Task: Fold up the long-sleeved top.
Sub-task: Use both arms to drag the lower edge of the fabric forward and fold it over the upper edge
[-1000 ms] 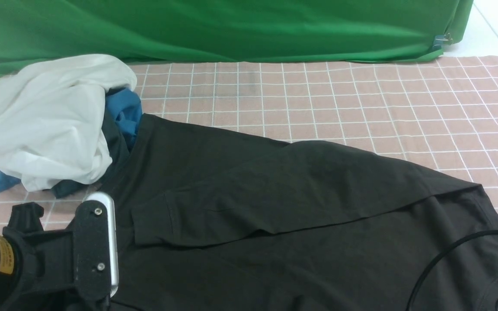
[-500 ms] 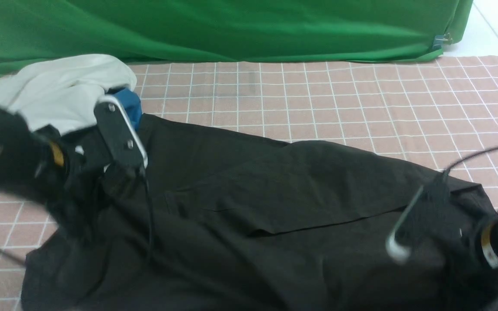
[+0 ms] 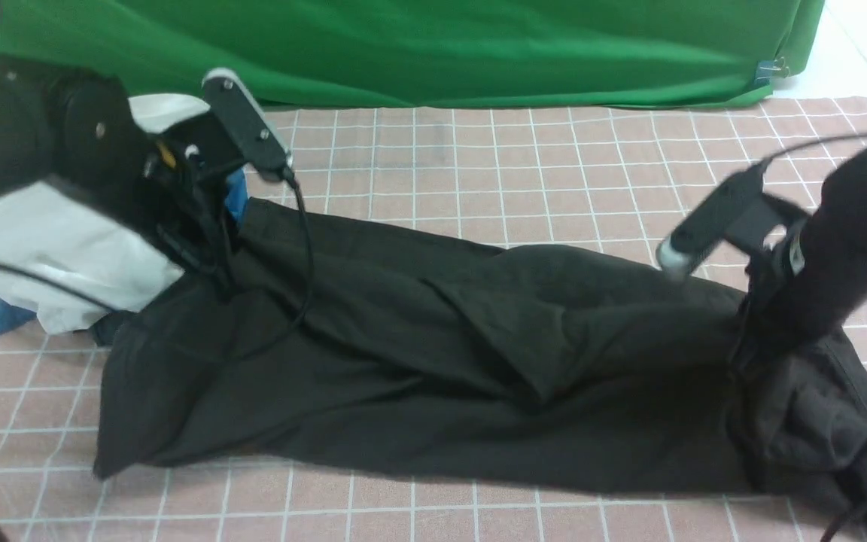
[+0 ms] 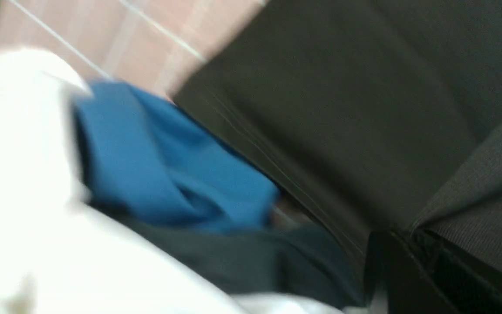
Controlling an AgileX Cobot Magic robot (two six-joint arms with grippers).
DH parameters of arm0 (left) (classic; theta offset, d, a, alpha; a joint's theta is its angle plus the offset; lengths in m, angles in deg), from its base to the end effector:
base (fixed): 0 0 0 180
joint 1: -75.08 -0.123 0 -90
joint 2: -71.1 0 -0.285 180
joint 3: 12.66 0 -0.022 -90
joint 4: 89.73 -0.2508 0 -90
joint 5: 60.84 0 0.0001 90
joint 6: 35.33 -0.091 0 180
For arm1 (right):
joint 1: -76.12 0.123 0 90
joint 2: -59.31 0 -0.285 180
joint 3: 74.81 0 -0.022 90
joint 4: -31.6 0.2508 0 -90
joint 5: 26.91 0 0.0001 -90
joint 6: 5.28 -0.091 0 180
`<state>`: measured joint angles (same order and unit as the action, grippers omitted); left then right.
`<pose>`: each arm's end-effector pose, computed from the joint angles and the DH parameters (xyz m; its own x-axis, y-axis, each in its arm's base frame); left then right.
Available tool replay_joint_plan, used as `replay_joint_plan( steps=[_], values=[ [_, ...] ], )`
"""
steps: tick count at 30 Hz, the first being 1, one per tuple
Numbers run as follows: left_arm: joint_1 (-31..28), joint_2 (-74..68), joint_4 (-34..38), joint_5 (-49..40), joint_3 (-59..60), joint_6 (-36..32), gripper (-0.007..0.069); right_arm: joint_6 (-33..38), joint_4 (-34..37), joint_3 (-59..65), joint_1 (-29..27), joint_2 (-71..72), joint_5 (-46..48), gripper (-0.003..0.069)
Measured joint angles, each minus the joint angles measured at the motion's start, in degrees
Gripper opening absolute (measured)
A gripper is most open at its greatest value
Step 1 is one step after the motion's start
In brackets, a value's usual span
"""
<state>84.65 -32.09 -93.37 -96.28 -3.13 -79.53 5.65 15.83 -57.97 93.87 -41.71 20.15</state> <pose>0.3485 -0.0554 0.2466 -0.4614 0.8210 -0.3363 0.7139 0.5686 0.4087 0.3019 0.0776 0.2193 -0.7577 -0.6250 -0.1876 -0.5683 0.7733 -0.2809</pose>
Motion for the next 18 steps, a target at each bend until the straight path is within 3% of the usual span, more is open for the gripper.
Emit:
replay_joint_plan(
  steps=[8,13,18],
  values=[
    [0.0,-7.0,-0.7,2.3,-9.3,0.0,0.0020,3.9,2.0,-5.7,-6.2,-5.0,-2.1,0.0057],
    [0.0,-12.7,-0.7,3.2,-12.0,0.0,0.0020,4.3,2.5,-6.2,-7.1,-10.9,-4.8,0.0062],
    [0.0,-15.3,-0.8,6.6,-12.1,0.0,0.0024,2.5,2.5,-6.3,-8.1,-13.7,-6.2,0.0200]
  ],
)
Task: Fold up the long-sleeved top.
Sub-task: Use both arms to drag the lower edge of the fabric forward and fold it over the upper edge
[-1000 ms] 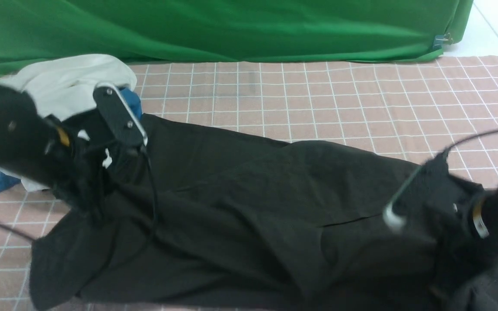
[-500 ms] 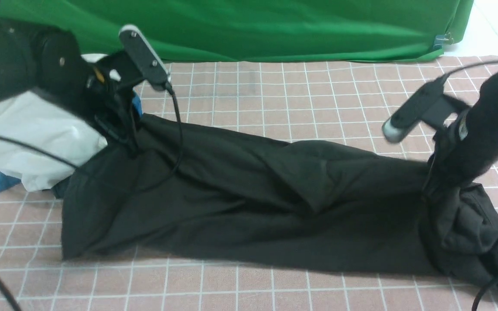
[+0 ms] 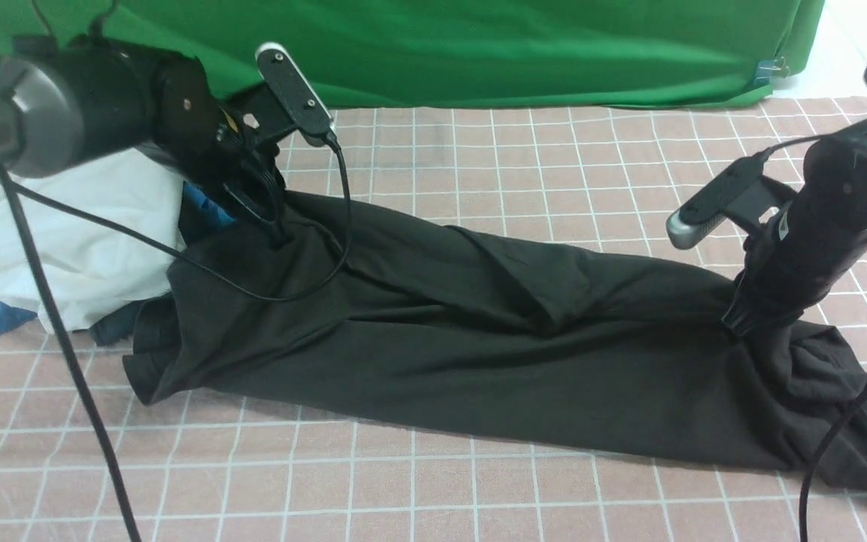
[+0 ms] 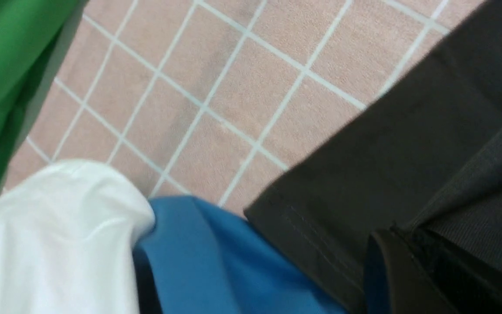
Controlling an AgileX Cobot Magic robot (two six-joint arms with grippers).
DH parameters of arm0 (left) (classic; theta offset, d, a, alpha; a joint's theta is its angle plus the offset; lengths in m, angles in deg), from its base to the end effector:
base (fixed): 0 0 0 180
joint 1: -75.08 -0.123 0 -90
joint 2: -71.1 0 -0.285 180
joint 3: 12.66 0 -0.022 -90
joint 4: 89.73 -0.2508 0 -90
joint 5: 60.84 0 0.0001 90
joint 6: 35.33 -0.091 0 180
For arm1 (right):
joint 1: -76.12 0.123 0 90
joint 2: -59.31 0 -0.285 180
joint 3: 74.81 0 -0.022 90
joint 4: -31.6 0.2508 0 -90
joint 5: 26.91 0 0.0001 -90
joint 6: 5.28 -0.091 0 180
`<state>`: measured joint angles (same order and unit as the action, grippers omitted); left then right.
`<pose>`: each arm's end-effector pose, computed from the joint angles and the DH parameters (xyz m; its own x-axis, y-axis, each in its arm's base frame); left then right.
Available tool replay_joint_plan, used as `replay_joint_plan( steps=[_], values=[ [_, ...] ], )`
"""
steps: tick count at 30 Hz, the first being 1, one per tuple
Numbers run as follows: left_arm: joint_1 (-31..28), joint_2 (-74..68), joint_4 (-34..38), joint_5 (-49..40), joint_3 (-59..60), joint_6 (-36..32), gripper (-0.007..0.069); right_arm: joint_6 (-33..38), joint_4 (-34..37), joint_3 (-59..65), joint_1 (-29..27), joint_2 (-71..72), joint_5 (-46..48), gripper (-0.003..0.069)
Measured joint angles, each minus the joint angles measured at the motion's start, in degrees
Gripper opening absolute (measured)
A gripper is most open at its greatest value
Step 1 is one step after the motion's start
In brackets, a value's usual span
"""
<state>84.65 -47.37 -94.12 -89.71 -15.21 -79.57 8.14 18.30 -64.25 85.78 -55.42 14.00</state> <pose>0.4182 -0.0671 0.2094 -0.4298 0.8266 -0.3634 0.6959 0.5596 0.4500 0.3564 0.0467 0.1678 -0.8233 -0.5408 -0.1723 -0.4990 0.8343 -0.2342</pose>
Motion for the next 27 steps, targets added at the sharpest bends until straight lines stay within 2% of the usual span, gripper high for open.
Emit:
replay_joint_plan(
  steps=[1,2,3,4,5,8,11,12,13,14,16,17,19,21,24,27],
  values=[
    [0.0,-0.2,0.0,0.6,0.0,0.0,0.0031,-1.0,-0.2,0.0,-0.4,0.0,0.0,0.0273],
    [0.0,-0.3,0.1,1.8,0.0,0.0,0.0055,-4.3,-1.4,-0.3,-1.0,0.0,-0.1,0.0421],
    [0.0,-0.3,0.1,1.8,0.0,0.0,0.0055,-4.3,-1.6,-0.4,-1.1,0.1,0.0,0.0437],
    [0.0,-0.3,0.2,3.2,-0.1,0.0,0.0088,-7.0,-3.3,-0.8,-1.5,0.6,0.6,0.0528],
    [0.0,-0.3,0.2,4.2,-0.1,0.0,0.0113,-8.3,-4.0,-1.1,-1.6,1.2,1.4,0.0565],
    [0.0,-0.3,0.3,5.9,-0.3,0.0,0.0174,-10.4,-4.7,-1.5,-1.6,3.4,3.2,0.0564],
    [0.0,-0.2,0.7,7.6,-0.4,0.3,0.0301,-12.0,-0.1,-0.8,-1.2,9.9,6.3,0.0388],
    [-0.1,-0.2,0.8,7.6,-0.4,0.3,0.0314,-11.8,0.4,-0.8,-1.1,9.9,6.4,0.0373],
    [-0.1,-0.1,1.4,7.5,-0.4,0.5,0.0340,-10.3,3.3,0.5,-0.6,12.2,6.4,0.0300],
    [-0.1,0.4,2.6,7.2,-0.4,0.8,0.0383,-8.2,8.1,3.6,0.6,15.6,5.5,0.0182],
    [-0.1,1.3,4.4,6.2,-0.4,0.9,0.0409,-6.5,12.2,8.6,2.2,18.4,4.2,0.0083],
    [-0.1,2.2,5.7,5.8,-0.4,1.2,0.0410,-6.2,13.3,10.6,2.9,19.3,3.6,0.0060],
    [-0.1,4.1,8.5,4.8,-0.4,1.5,0.0388,-6.0,14.5,15.4,3.5,19.8,2.1,0.0034],
    [-0.1,6.8,12.6,2.8,-0.4,1.8,0.0298,-5.9,14.5,18.9,3.1,19.2,-0.4,0.0029],
    [0.6,9.6,16.4,-2.1,-0.4,2.2,0.0106,-5.9,14.5,20.4,0.6,16.4,-3.9,0.0029],
    [2.1,11.0,17.1,-7.0,-0.4,2.4,0.0034,-6.5,14.5,19.8,-3.1,13.8,-8.0,0.0031]
  ],
)
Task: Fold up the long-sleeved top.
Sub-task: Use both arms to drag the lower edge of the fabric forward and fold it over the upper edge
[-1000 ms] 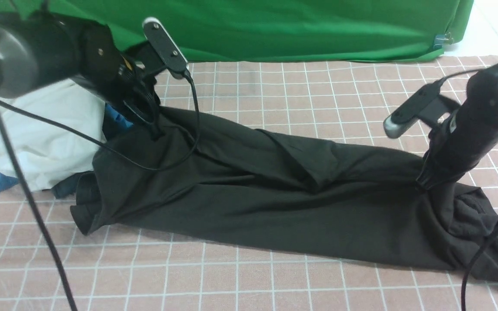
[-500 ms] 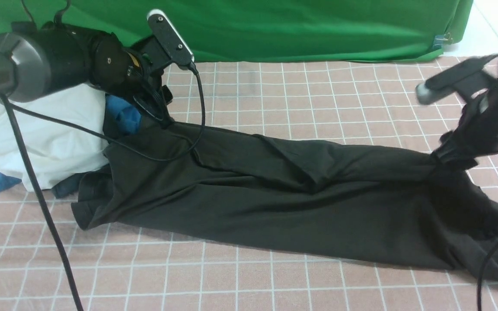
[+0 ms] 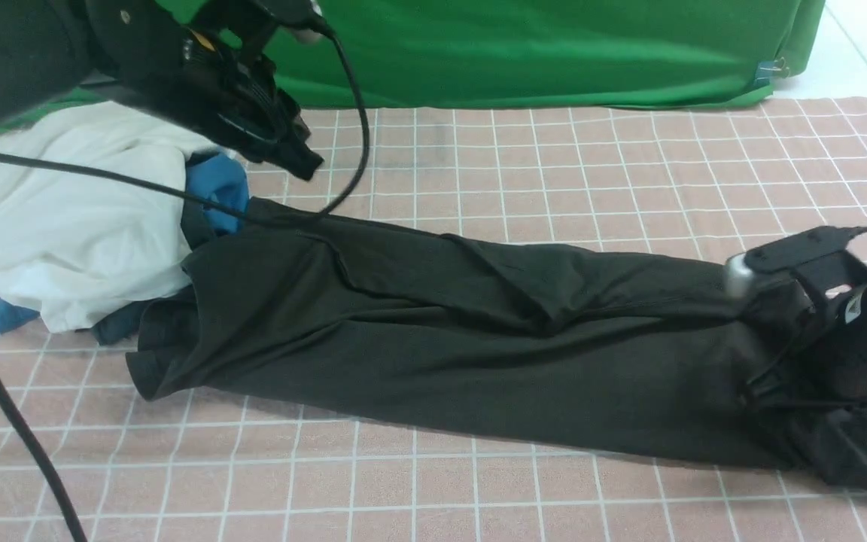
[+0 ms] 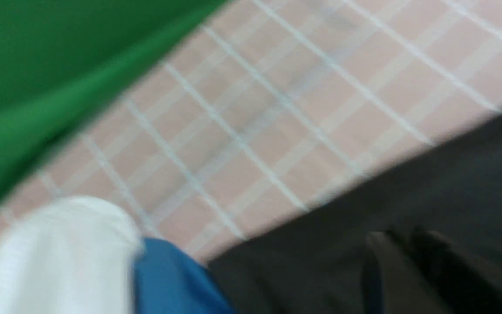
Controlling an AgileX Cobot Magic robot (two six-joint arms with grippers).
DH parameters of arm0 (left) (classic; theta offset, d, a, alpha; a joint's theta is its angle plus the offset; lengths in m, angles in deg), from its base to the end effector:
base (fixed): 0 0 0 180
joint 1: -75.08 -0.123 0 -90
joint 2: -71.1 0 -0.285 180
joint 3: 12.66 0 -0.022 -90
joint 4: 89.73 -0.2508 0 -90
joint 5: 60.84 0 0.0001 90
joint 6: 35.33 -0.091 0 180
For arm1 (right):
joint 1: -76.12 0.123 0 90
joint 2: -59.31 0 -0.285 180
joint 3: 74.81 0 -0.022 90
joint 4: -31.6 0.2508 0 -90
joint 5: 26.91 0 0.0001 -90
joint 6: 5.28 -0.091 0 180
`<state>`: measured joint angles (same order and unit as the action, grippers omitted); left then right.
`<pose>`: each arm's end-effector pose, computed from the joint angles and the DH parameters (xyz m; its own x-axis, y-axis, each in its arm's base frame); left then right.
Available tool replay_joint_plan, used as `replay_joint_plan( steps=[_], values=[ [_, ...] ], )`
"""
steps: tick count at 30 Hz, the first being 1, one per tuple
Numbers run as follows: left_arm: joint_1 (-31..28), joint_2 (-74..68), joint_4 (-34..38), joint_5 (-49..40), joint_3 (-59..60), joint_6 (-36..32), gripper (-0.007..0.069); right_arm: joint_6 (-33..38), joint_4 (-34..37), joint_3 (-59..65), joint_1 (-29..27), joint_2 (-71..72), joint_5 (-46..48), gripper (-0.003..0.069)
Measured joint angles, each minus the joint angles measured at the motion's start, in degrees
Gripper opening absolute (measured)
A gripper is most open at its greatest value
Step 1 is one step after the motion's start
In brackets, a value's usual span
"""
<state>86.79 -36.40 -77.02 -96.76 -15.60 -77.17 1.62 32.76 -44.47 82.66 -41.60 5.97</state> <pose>0.3816 -0.0911 0.2841 -0.4901 0.6306 -0.6018 0.6319 0.7326 0.2530 0.2799 0.0331 0.1665 -0.9384 -0.2115 -0.2732 -0.2149 0.9765 -0.0177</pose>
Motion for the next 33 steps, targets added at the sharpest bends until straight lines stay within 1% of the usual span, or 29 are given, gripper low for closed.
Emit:
replay_joint_plan(
  steps=[3,4,5,7,9,10,11,14,15,17,20,21,25,28,33],
  values=[
    [3.4,1.5,1.3,-3.4,2.2,0.2,0.0019,-1.2,0.2,-2.0,-4.7,-1.7,-5.9,0.0034],
    [3.9,1.6,1.3,-3.5,2.7,0.2,0.0018,-1.3,0.1,-2.4,-5.0,-1.8,-6.2,0.0034],
    [5.1,2.2,1.5,-4.0,4.5,0.2,0.0018,-1.7,0.0,-3.5,-6.6,-1.9,-8.1,0.0034],
    [7.2,2.8,1.8,-5.3,7.7,0.2,0.0018,-2.0,0.0,-6.0,-7.5,-1.7,-7.8,0.0037],
    [8.1,3.1,2.1,-6.9,9.9,0.4,0.0018,-2.0,0.5,-7.3,-7.1,-1.1,-6.1,0.0038],
    [8.3,3.4,2.2,-8.4,12.0,1.1,0.0018,-0.9,1.8,-8.3,-5.1,-0.1,-3.9,0.0039],
    [8.3,3.4,2.2,-8.5,12.3,1.5,0.0018,-0.5,2.3,-8.4,-4.4,0.2,-3.6,0.0040],
    [5.7,3.5,1.5,-8.8,14.9,3.9,0.0018,5.3,8.2,-8.5,4.7,1.7,-2.0,0.0040],
    [4.9,3.6,1.5,-8.4,14.9,4.7,0.0018,6.2,9.5,-8.5,7.1,1.5,-2.1,0.0040],
    [2.3,3.6,1.3,-7.6,15.0,6.4,0.0018,8.0,11.6,-8.5,13.0,0.0,-3.4,0.0040],
    [-0.3,3.8,1.1,-7.5,15.0,7.9,0.0018,8.9,12.3,-8.5,17.4,-3.6,-7.1,0.0041],
    [-1.2,3.9,1.1,-7.5,15.0,8.2,0.0018,9.1,12.3,-8.7,18.3,-5.5,-8.4,0.0041],
    [-2.3,3.9,1.1,-7.2,15.0,8.7,0.0018,9.2,12.3,-11.0,18.7,-10.7,-11.1,0.0041],
    [-2.4,3.9,1.9,-7.1,15.0,8.6,0.0018,9.2,12.3,-14.9,18.7,-13.8,-10.9,0.0041],
    [-2.4,3.9,2.4,-7.0,15.0,8.0,0.0018,9.0,12.3,-18.8,18.7,-14.3,-9.4,0.0041]
  ],
)
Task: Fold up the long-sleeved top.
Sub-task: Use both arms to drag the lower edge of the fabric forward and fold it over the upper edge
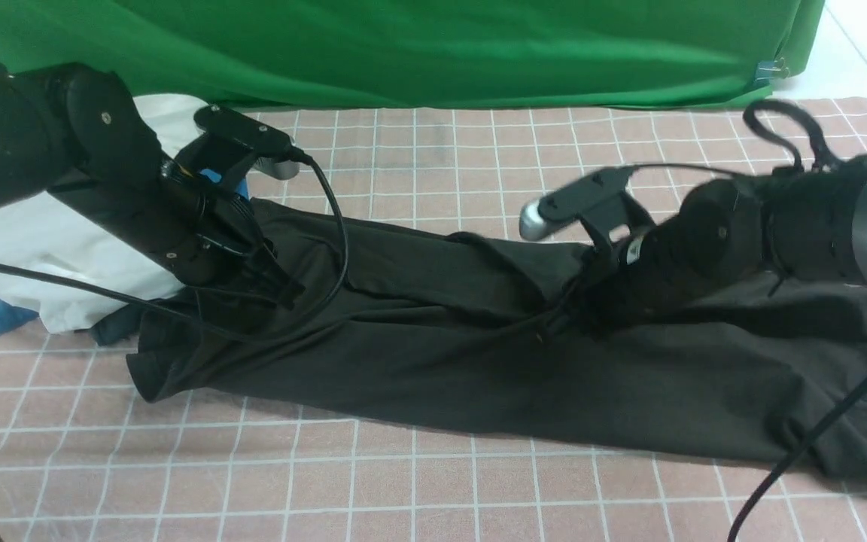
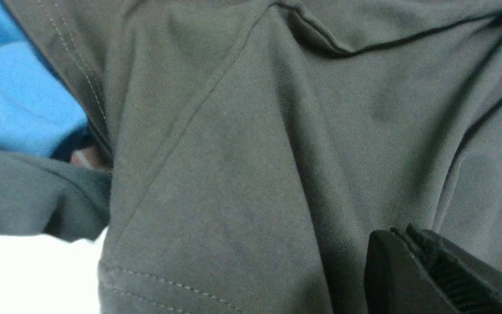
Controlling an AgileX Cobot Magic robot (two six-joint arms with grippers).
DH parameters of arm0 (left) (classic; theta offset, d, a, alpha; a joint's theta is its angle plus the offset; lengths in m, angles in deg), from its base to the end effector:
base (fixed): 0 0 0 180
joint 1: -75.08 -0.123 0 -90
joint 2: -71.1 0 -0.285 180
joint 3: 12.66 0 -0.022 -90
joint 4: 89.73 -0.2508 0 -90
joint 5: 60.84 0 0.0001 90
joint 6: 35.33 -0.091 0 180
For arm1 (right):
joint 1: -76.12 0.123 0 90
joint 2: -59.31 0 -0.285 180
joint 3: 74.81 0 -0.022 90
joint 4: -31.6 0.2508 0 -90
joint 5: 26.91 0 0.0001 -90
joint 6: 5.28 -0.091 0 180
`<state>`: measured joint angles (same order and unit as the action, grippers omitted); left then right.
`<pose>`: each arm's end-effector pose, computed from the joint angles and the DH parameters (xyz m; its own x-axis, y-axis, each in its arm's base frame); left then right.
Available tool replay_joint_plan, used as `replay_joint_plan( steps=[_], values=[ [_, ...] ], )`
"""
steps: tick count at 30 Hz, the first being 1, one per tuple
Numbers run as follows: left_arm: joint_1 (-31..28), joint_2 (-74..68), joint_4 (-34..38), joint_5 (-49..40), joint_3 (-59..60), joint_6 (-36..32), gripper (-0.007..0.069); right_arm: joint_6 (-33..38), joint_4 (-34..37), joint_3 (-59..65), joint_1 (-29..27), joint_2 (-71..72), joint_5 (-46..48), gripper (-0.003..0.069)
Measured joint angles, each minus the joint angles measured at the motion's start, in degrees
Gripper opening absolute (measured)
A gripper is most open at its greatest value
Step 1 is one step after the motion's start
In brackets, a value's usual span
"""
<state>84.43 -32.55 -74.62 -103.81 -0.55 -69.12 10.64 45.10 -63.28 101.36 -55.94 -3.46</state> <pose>0.3294 -0.0706 0.2279 -0.7559 0.5080 -0.4131 0.5600 0.8284 -0.0060 0.3413 0.1703 0.1700 -0.7506 -0.4210 -0.5092 -0.5138 0.8565 0.0492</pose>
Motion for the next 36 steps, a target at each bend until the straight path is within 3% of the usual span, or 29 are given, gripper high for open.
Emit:
replay_joint_plan(
  steps=[10,20,25,30,36],
  values=[
    [0.0,0.0,0.2,0.2,0.0,-0.2,0.0018,0.3,-0.3,-6.6,-1.7,-6.4,0.7,0.0041],
    [0.0,0.0,1.3,0.6,0.0,-0.2,0.0018,0.2,-0.3,-8.3,-7.4,-7.4,-16.9,0.0049],
    [0.0,0.0,1.4,0.7,0.2,-0.2,0.0018,-1.3,-0.3,-10.2,-9.7,-4.9,-2.3,0.0057],
    [0.3,0.1,7.6,1.5,2.4,-4.3,0.0018,0.7,-0.2,-9.0,-4.8,-0.2,13.8,0.0057],
    [7.3,-0.1,14.4,11.1,10.7,-14.4,0.0018,1.8,0.5,-7.6,0.9,-1.5,9.8,0.0057]
  ],
)
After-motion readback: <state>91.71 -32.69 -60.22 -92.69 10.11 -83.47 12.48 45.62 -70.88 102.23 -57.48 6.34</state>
